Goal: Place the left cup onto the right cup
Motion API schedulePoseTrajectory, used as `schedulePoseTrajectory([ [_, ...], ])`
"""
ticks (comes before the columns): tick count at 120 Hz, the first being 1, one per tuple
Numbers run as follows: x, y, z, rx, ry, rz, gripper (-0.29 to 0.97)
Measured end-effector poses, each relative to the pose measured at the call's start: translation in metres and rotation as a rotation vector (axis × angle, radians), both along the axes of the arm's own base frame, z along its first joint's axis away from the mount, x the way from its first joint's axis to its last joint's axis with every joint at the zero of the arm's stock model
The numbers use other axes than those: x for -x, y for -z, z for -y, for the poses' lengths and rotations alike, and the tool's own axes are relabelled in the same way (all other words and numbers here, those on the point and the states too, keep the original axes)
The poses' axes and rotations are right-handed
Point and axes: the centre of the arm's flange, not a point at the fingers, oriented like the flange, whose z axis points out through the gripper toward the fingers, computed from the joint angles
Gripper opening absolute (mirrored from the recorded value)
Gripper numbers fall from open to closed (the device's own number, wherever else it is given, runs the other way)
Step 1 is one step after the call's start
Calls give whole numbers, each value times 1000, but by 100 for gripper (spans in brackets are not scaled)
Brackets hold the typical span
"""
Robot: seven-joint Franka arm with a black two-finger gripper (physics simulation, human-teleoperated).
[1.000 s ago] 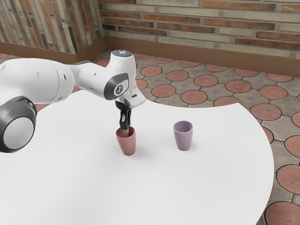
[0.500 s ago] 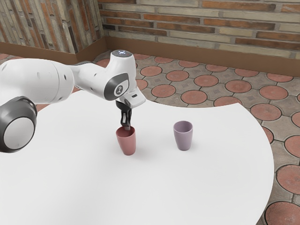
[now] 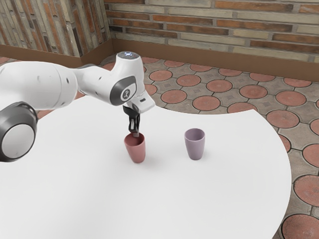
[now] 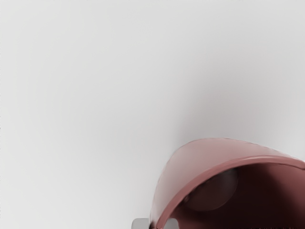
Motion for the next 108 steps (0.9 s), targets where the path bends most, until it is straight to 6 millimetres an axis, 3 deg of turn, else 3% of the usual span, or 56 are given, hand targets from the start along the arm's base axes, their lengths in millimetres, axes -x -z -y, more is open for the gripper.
schedulePoseTrajectory([
  [71,14,-40,10,14,-7,4,-11],
  [108,10,-63,23,7,4,-13,-11],
])
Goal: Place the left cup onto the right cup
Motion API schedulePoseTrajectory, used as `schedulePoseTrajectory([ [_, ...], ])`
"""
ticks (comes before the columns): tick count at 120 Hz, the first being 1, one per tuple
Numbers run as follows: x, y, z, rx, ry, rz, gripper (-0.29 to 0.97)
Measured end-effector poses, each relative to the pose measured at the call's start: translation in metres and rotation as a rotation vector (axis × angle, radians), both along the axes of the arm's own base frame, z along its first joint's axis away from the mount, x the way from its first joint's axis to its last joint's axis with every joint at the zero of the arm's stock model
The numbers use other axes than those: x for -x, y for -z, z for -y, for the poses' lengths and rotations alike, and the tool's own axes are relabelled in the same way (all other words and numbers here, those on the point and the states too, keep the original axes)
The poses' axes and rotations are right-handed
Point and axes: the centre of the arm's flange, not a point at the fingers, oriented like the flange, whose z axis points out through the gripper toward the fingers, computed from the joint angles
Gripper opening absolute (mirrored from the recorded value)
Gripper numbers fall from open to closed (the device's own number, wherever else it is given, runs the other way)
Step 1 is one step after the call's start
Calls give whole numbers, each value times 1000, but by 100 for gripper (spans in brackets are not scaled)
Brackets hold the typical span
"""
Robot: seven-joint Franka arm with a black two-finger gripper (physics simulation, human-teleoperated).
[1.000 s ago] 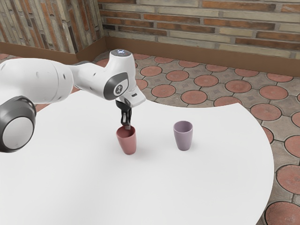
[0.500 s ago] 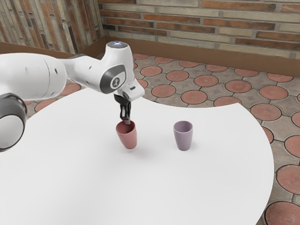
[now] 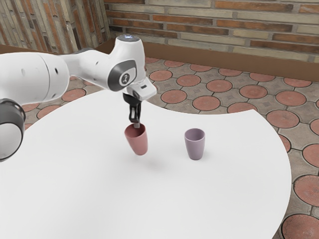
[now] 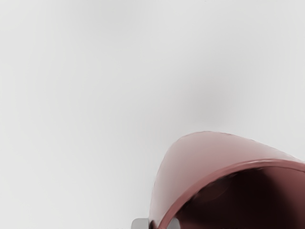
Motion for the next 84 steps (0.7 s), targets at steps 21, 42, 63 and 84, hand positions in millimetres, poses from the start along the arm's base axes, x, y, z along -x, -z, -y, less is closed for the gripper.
schedulePoseTrajectory([
  [21,-4,-19,7,-11,8,-12,-11],
  [42,-5,-38,16,-21,20,-18,-11],
  [63,-6,-53,23,-31,29,-19,-11],
  [84,-8,-71,32,-45,45,-4,-11],
])
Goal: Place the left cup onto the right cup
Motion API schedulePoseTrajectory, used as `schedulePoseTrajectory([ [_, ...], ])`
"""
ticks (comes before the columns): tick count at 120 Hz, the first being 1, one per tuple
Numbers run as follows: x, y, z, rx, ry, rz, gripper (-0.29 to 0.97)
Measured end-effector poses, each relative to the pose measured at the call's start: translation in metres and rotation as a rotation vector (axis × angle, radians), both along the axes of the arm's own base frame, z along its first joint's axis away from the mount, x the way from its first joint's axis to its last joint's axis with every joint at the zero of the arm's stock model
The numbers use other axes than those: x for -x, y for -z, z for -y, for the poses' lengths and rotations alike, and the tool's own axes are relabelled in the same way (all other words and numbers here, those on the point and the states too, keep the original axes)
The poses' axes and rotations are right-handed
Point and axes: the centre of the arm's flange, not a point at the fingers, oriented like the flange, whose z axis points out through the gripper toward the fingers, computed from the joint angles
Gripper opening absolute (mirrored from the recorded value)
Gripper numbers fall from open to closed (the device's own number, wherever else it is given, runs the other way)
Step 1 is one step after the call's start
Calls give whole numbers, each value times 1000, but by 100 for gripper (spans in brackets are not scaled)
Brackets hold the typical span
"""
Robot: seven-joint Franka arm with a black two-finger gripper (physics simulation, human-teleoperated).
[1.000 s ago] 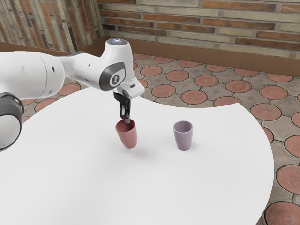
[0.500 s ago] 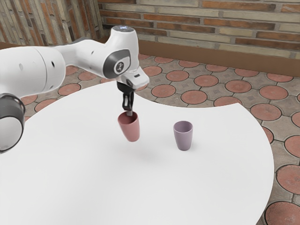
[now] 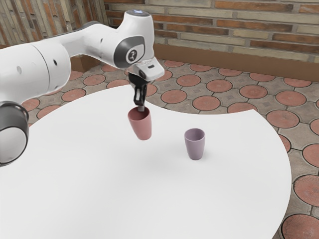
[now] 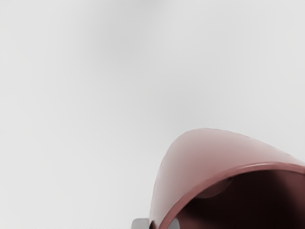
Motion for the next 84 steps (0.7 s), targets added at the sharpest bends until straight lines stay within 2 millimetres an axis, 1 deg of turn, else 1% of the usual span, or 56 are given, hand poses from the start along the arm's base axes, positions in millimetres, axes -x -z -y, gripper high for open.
schedulePoseTrajectory([
  [22,-5,-10,11,-3,17,22,-11],
  [39,-9,-15,24,-2,35,44,-11],
  [53,-13,-13,36,-1,52,60,-11],
  [66,-18,-15,49,3,70,86,-11],
  [84,-22,-19,63,10,88,121,-11],
])
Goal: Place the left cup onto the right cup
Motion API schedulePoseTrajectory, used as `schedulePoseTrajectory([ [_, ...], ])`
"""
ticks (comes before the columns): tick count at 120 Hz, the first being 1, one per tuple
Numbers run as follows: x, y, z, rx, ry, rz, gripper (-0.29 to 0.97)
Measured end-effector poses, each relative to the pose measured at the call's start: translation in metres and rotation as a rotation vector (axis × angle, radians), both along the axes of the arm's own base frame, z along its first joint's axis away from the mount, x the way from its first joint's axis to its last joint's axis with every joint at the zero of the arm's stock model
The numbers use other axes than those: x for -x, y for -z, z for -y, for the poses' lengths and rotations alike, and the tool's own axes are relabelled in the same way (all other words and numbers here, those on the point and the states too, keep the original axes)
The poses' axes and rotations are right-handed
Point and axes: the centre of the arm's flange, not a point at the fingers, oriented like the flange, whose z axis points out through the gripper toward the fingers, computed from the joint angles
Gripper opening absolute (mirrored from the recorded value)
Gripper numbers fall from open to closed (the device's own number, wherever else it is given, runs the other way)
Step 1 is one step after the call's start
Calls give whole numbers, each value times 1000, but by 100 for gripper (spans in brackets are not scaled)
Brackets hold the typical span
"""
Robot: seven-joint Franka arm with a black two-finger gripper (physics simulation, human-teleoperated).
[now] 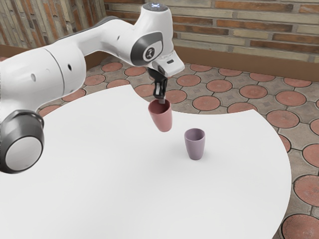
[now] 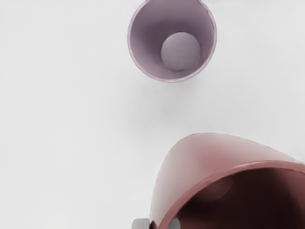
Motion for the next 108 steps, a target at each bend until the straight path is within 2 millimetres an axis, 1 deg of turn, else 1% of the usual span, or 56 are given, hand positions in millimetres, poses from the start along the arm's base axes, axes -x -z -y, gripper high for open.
schedulePoseTrajectory([
  [17,-2,-4,14,9,20,33,-11],
  [29,-1,-12,27,16,40,60,-11],
  [52,2,-18,52,28,75,97,-11],
  [69,3,-17,64,32,89,105,-11],
  [81,1,-19,71,34,97,119,-11],
  [97,-1,-25,85,39,114,146,-11],
  [108,-3,-24,92,39,122,155,-11],
])
